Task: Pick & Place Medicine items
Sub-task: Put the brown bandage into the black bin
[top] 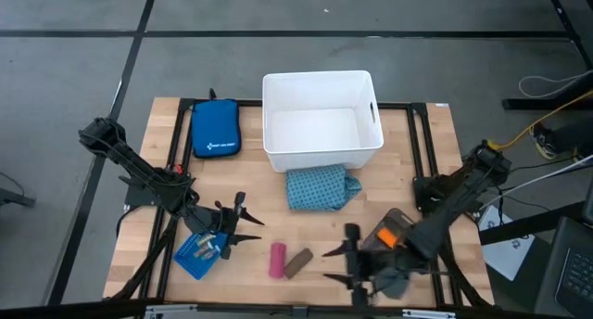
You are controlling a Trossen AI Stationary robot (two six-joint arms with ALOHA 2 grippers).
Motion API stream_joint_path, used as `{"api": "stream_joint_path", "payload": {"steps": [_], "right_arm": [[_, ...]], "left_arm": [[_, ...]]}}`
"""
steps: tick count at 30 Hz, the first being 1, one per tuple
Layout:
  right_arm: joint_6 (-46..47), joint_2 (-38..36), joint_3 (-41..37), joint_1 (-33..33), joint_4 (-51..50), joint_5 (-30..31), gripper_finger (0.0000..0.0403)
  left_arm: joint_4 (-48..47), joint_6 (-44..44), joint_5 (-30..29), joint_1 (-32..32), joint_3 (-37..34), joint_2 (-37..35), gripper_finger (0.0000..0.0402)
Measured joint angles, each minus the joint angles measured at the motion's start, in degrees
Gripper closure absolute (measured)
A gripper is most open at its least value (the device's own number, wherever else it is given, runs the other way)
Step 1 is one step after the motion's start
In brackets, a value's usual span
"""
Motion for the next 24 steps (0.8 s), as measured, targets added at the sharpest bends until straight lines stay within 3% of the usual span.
{"api": "stream_joint_path", "payload": {"steps": [7, 12, 19, 24], "right_arm": [[-10.5, 8.9, 0.6, -7.1, -0.7, -10.5, 0.0193], [-16.3, 15.9, 5.3, -10.5, -3.6, -20.9, 0.0193], [-20.6, 24.5, 15.4, -12.5, -15.3, -26.2, 0.0193], [-22.2, 28.5, 18.5, -13.6, -17.6, -28.4, 0.0193]], "left_arm": [[-0.1, 0.0, 0.0, 0.0, 0.0, 0.0, 0.0233], [-0.3, -0.1, 0.0, 0.0, 0.0, 0.0, 0.0233], [-1.0, -1.3, 0.0, 0.0, 0.0, 0.0, 0.0233], [-1.8, -2.4, -0.1, 0.0, 0.0, 0.0, 0.0233]]}}
